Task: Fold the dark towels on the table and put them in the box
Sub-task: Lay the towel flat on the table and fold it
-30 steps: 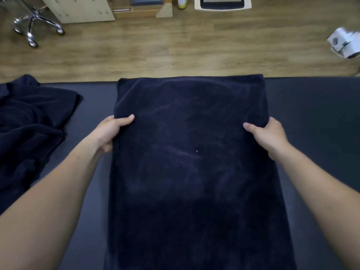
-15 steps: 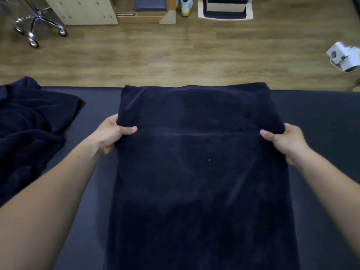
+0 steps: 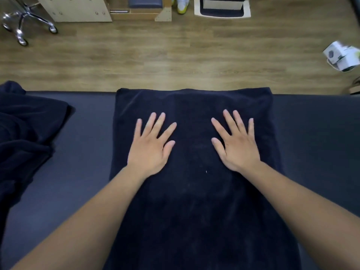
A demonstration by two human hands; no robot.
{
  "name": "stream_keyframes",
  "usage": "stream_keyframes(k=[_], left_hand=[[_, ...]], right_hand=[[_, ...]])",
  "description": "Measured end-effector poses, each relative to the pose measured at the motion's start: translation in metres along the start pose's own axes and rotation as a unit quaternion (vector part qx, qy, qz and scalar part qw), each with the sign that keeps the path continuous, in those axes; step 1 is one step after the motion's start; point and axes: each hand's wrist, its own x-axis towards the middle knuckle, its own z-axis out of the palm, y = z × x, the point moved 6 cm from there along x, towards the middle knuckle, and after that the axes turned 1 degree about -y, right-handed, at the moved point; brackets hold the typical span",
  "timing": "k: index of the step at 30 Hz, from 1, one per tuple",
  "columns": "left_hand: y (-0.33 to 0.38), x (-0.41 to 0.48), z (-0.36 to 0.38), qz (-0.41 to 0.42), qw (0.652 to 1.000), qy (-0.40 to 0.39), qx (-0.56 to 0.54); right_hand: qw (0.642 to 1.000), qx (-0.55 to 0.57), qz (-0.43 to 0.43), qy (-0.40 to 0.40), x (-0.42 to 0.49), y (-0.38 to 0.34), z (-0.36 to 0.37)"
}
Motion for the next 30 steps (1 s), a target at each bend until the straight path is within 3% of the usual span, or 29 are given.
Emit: stream_keyframes(k=[2,7,9,17,20,24,27,30], left_hand=[[-0.013,0.009,0.012,-0.053,0.997,-0.047,-0.009],[-0.059,0.052,0.001,-0.147,0.987,-0.067,0.006],[-0.072,0.066,0.000,-0.177,0.982,-0.062,-0.006],[-0.087,0.088,0.001,-0.198,0.980,-0.017,-0.016],[-0.073,0.074,-0.016,-0.157,0.987,-0.018,-0.024],[-0.006,-0.019,-0.020,-0.084,0.996,0.037,-0.007],[0.040,-0.119,0.015,-0.089,0.996,-0.021,-0.013],[0.039,-0.134,0.037,-0.115,0.992,-0.052,-0.019]], right_hand=[[1.000,0.000,0.016,-0.002,0.006,0.013,0.002],[0.982,0.056,0.180,0.018,0.041,0.083,-0.014],[0.974,0.099,0.201,0.029,0.049,0.103,-0.016],[0.966,0.113,0.204,0.109,0.052,0.108,-0.013],[0.966,0.132,0.204,0.087,0.044,0.099,-0.025],[0.967,0.158,0.135,0.148,-0.030,0.038,-0.027],[0.987,0.090,0.099,0.085,-0.110,-0.012,0.013],[0.993,0.053,0.101,0.026,-0.124,-0.009,0.035]])
